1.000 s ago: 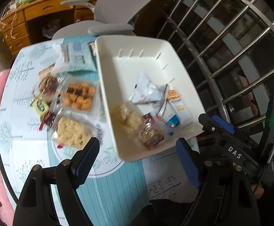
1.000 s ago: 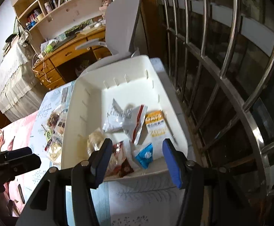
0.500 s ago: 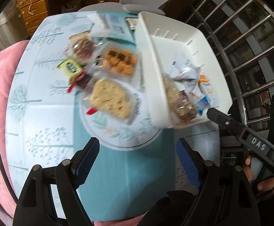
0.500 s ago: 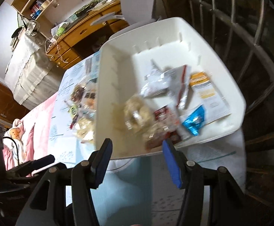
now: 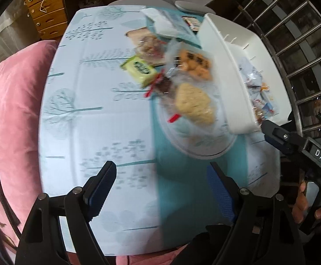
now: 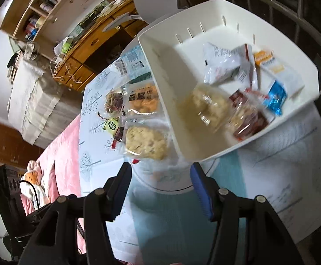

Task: Organize snacks
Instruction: 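Withdraw both tools from the tray toward the remaining snack pile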

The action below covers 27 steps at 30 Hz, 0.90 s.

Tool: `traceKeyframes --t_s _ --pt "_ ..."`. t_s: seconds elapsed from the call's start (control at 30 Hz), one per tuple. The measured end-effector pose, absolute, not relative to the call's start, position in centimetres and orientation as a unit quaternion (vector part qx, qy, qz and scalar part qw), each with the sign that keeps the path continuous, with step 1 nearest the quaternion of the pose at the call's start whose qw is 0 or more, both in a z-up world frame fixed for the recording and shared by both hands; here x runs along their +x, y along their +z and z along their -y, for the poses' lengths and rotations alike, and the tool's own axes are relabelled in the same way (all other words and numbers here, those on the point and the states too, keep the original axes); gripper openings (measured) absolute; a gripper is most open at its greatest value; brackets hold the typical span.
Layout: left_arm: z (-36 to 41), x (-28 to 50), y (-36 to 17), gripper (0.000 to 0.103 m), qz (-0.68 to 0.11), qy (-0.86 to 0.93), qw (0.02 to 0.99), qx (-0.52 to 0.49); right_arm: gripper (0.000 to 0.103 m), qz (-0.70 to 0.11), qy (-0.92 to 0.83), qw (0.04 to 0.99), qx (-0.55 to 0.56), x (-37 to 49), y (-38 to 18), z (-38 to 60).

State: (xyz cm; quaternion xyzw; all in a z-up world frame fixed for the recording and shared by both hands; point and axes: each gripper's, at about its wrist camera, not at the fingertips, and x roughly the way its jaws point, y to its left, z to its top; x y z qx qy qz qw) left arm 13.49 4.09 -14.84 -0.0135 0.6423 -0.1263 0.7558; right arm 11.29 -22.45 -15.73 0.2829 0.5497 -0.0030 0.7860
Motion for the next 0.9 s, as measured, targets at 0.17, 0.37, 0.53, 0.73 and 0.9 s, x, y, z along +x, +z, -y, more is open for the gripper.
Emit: traceKeyframes --t_s 0.17,0.37,0.53,0.73,0.9 --pt "-7.4 14.3 -15.0 0.082 -0.642 -0.14 0.754 0.009 0.056 -0.546 -0.031 0.777 0.311 10.8 -16.8 19.5" --pt "-9.7 15.8 -15.6 0.083 -0.645 -0.165 0.744 0.049 0.056 -0.535 -0.061 0.777 0.326 10.4 -17.8 16.3" --pt "-9.8 17.4 -16.3 0.083 -0.648 -0.179 0.736 0.08 0.056 -0.537 -0.078 0.786 0.296 10.3 -18.3 14.4" --pt "-9.0 19.5 -18.0 0.083 -0.67 -0.175 0.718 0.077 0.066 -0.534 -0.085 0.811 0.222 10.9 -18.2 12.9" --pt "-8.1 21.0 -19.3 0.083 -0.691 -0.159 0.703 0.052 0.067 -0.533 -0.07 0.835 0.118 12.2 -18.1 11.7"
